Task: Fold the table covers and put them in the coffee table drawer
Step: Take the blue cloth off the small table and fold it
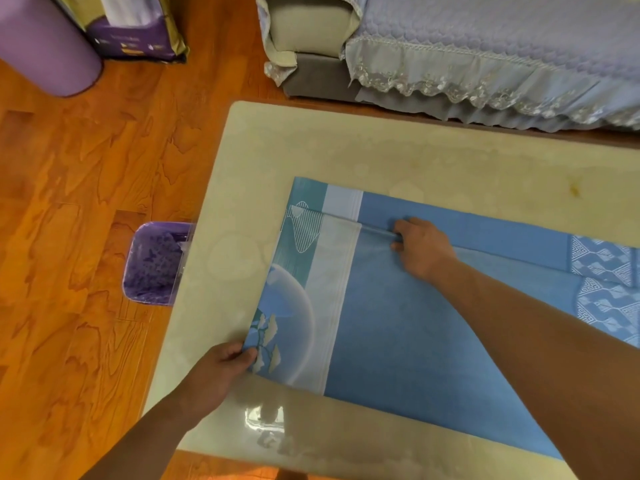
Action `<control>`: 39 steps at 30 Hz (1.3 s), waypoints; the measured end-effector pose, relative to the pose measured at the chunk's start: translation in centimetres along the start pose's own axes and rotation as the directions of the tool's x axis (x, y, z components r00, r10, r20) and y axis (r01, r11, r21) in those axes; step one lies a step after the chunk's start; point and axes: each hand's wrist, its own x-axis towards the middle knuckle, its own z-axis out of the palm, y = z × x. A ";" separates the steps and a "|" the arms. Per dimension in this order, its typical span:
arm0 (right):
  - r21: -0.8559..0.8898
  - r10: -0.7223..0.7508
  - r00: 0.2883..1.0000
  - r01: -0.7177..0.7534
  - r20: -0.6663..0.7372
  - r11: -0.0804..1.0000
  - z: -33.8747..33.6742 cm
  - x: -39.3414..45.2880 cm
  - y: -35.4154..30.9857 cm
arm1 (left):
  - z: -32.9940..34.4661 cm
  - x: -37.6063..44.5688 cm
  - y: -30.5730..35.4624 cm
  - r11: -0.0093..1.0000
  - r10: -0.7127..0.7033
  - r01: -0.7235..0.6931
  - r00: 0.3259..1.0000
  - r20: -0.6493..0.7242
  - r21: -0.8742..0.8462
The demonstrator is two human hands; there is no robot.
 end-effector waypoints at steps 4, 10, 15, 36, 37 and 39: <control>-0.015 -0.009 1.000 0.009 -0.018 1.000 0.3 -0.1 -0.1 | 0.7 -0.1 -0.9 0.917 0.235 -0.156 0.955 -0.182 0.367; -0.070 -0.010 0.998 0.006 -0.061 0.998 0.8 0.2 -0.2 | 2.3 0.2 -2.8 0.843 0.351 -0.114 0.857 -0.378 0.525; -0.094 -0.013 0.990 0.000 -0.139 0.996 1.2 0.5 -0.4 | 2.5 -0.3 -4.8 0.869 0.346 -0.138 0.856 -0.384 0.475; -0.178 0.044 0.957 -0.098 -0.288 0.979 0.1 4.6 -1.6 | 3.3 2.0 -3.6 0.881 0.341 -0.056 0.764 -0.547 0.471; -0.175 0.048 0.955 -0.104 -0.294 0.979 0.1 4.7 -1.5 | 3.3 2.1 -3.6 0.873 0.350 -0.050 0.758 -0.551 0.486; -0.189 0.037 0.953 -0.097 -0.300 0.977 -0.2 4.9 -1.3 | 3.4 2.4 -3.6 0.847 0.388 -0.055 0.744 -0.543 0.530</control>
